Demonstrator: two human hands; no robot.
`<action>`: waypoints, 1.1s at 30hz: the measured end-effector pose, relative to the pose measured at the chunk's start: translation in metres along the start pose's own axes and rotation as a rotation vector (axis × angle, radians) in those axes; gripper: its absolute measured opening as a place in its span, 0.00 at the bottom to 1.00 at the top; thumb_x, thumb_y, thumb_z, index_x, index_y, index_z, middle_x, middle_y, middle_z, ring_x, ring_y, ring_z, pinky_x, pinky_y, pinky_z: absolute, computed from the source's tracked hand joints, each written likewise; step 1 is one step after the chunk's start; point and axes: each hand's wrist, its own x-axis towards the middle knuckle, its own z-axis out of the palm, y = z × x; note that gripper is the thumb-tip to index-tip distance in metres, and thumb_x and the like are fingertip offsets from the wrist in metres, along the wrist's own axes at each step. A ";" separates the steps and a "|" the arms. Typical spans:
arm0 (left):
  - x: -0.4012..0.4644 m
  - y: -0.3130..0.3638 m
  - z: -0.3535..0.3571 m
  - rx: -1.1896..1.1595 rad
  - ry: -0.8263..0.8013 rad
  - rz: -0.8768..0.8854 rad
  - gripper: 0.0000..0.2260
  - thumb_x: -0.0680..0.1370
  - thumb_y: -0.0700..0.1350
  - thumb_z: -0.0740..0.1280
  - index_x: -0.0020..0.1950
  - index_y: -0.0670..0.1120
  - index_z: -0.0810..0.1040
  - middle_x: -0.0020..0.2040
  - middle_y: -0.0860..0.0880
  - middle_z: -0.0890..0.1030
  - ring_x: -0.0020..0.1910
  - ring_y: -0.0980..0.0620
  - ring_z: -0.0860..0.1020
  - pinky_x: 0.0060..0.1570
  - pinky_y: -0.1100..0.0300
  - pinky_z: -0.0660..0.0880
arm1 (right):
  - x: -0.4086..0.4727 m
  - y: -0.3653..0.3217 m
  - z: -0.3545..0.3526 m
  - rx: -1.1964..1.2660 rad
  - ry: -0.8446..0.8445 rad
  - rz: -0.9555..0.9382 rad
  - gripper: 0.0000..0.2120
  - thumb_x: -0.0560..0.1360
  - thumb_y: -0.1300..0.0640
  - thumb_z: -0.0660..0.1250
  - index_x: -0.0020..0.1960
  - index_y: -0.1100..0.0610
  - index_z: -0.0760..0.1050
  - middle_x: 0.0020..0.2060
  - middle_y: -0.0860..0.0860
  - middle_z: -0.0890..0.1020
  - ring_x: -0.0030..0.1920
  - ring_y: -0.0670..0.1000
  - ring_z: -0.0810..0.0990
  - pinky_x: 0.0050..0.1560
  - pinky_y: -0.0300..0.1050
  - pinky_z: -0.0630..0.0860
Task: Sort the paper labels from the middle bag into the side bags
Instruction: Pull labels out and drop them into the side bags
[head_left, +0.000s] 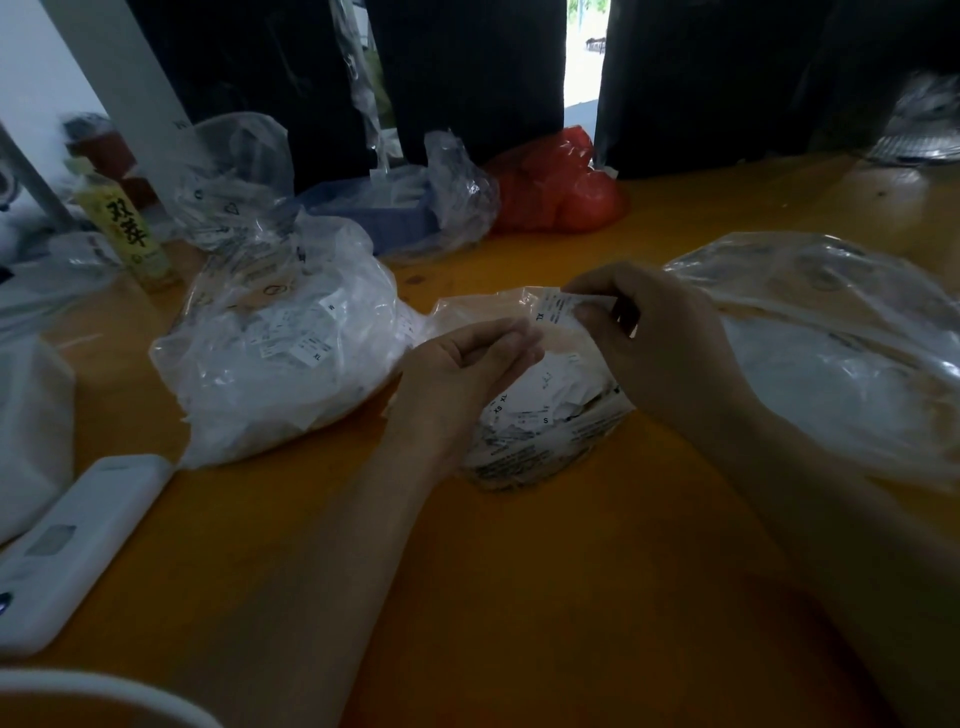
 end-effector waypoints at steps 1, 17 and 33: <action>0.000 0.000 0.000 0.016 -0.005 0.008 0.17 0.72 0.44 0.75 0.60 0.40 0.83 0.55 0.41 0.88 0.58 0.45 0.86 0.58 0.60 0.82 | 0.000 0.000 0.000 -0.021 -0.003 -0.019 0.08 0.80 0.58 0.68 0.58 0.51 0.80 0.44 0.39 0.76 0.44 0.30 0.73 0.45 0.22 0.66; -0.002 -0.002 -0.001 0.344 0.040 0.090 0.09 0.81 0.43 0.72 0.60 0.44 0.85 0.51 0.46 0.89 0.54 0.51 0.87 0.52 0.59 0.84 | 0.001 0.004 0.000 -0.100 -0.168 -0.064 0.12 0.82 0.61 0.64 0.61 0.51 0.81 0.50 0.49 0.81 0.43 0.47 0.77 0.44 0.39 0.75; -0.002 -0.004 -0.005 0.561 0.072 0.166 0.06 0.79 0.46 0.75 0.56 0.50 0.85 0.47 0.51 0.88 0.46 0.53 0.87 0.34 0.61 0.82 | 0.000 0.005 -0.001 0.012 -0.168 0.089 0.09 0.81 0.53 0.66 0.60 0.45 0.78 0.37 0.42 0.76 0.38 0.39 0.75 0.33 0.35 0.68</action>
